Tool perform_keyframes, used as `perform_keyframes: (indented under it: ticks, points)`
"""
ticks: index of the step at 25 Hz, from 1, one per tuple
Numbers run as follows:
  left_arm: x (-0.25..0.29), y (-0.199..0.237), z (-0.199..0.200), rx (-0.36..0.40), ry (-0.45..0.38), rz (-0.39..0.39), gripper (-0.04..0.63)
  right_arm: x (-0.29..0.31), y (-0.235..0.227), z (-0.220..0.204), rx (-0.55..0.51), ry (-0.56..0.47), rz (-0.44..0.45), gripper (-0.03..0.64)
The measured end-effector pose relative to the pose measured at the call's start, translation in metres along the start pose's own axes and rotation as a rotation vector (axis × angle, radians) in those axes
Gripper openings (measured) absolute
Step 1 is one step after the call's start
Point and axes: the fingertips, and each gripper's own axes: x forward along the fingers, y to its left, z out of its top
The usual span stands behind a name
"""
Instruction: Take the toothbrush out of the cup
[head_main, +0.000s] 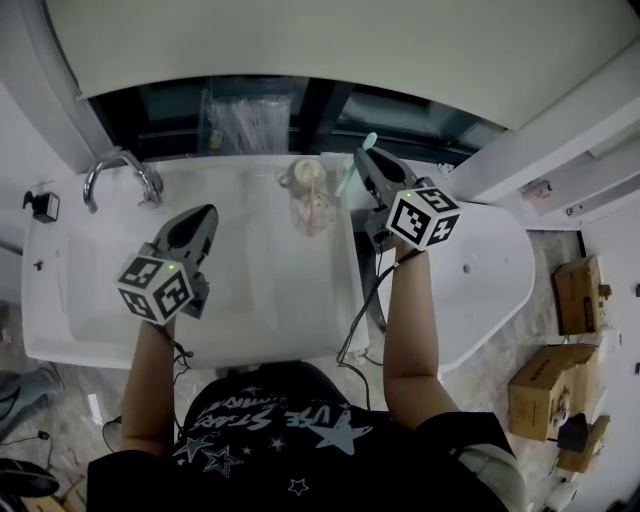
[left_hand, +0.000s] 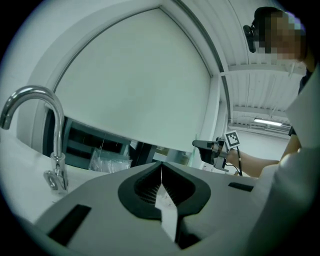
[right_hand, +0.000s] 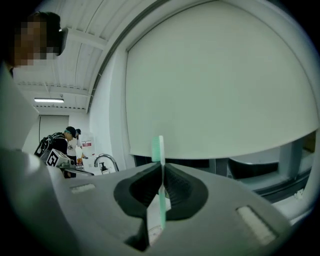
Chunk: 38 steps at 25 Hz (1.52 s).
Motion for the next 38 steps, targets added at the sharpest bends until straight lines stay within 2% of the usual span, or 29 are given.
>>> perform_keyframes:
  ticks: [14, 22, 28, 33, 38]
  points:
    - [-0.106, -0.039, -0.040, -0.021, 0.008, -0.079, 0.009, -0.073, 0.138, -0.055, 0.067, 0.023, 0.001, 0.012]
    - [-0.175, -0.047, -0.075, -0.030, 0.048, -0.122, 0.009, -0.111, 0.228, -0.108, 0.146, 0.036, 0.000, 0.012]
    - [-0.198, -0.056, -0.095, -0.073, 0.065, -0.126, 0.009, -0.133, 0.257, -0.141, 0.220, 0.077, 0.001, 0.012]
    - [-0.204, -0.063, -0.106, -0.083, 0.061, -0.119, 0.009, -0.136, 0.266, -0.151, 0.229, 0.084, 0.030, 0.012]
    - [-0.213, -0.089, -0.111, -0.067, 0.050, -0.093, 0.009, -0.153, 0.278, -0.151, 0.223, 0.079, 0.089, 0.012]
